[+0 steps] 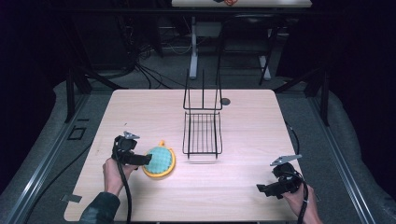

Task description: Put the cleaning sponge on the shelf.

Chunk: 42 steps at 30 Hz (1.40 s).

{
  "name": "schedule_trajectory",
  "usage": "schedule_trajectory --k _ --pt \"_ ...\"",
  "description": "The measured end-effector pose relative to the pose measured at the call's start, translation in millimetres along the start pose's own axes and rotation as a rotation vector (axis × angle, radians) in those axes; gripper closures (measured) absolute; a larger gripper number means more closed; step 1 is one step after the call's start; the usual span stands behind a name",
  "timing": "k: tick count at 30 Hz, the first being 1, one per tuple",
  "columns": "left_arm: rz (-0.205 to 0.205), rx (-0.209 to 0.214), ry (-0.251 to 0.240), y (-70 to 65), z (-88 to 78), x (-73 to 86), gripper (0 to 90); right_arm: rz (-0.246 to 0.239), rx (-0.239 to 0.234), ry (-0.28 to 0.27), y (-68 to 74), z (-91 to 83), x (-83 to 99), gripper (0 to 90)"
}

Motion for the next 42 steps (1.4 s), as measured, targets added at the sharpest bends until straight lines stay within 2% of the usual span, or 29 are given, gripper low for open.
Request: schedule_trajectory --k 1,2,3,4,6,7,9,11,14,15,25,27,29,36,42 --pt "0.002 0.0 0.001 -0.5 2.6 -1.3 18.2 -0.002 -0.002 0.001 0.2 -0.6 0.1 8.1" --pt "-0.001 0.0 0.01 -1.4 4.9 -1.9 18.2 -0.002 -0.002 0.001 0.2 -0.6 0.1 8.1" --pt "0.002 -0.002 0.012 -2.0 7.4 -2.7 27.7 -0.001 0.001 0.0 -0.2 -1.4 0.1 8.1" --pt "0.004 0.003 0.019 -3.2 9.4 -3.1 27.7 -0.001 0.001 0.0 -0.2 -1.4 0.1 8.1" --pt "0.009 0.005 0.032 -4.7 13.5 -3.3 36.0 0.001 0.0 -0.004 0.2 -2.0 -0.1 8.2" --pt "0.008 0.008 0.036 -5.4 15.2 -3.2 36.0 0.002 -0.001 -0.004 0.2 -1.9 -0.1 8.2" --pt "0.004 0.013 0.048 -5.3 18.4 -2.5 43.9 -0.001 -0.004 -0.001 0.6 -0.8 0.2 8.2" --pt "0.001 0.024 0.055 -5.6 20.8 -1.4 46.1 -0.004 -0.002 0.001 0.2 -0.6 0.4 8.2" --pt "0.005 0.053 0.058 -9.4 23.0 1.4 58.0 -0.005 -0.001 0.001 -0.2 -0.9 0.4 10.6" --pt "0.013 0.058 0.055 -11.0 23.3 2.1 65.4 0.006 -0.007 -0.001 -0.2 -2.0 0.1 10.6" --pt "0.035 0.035 0.044 -17.1 25.3 5.3 76.5 -0.002 0.001 -0.008 -0.1 -3.8 0.3 10.5" --pt "0.047 0.029 0.043 -17.6 25.2 5.5 78.6 -0.013 0.009 -0.008 -1.3 -4.8 0.2 10.5" --pt "0.059 0.019 0.036 -18.9 25.0 5.4 82.2 -0.003 0.009 -0.01 -1.6 -3.5 0.5 10.5" --pt "0.074 0.006 0.028 -20.1 23.3 4.2 85.4 -0.003 0.004 -0.001 -0.7 -2.5 0.8 10.5" --pt "0.072 0.021 0.016 -20.4 18.7 1.2 87.1 0.003 0.003 -0.003 -1.3 -2.4 0.6 10.5"
Point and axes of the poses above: each handheld gripper's, and its own axes: z roughly forward along the jaws, x roughly out of its underside, y roughly to its left, the point moved 7 cm from there along z, roughly forward along the jaws
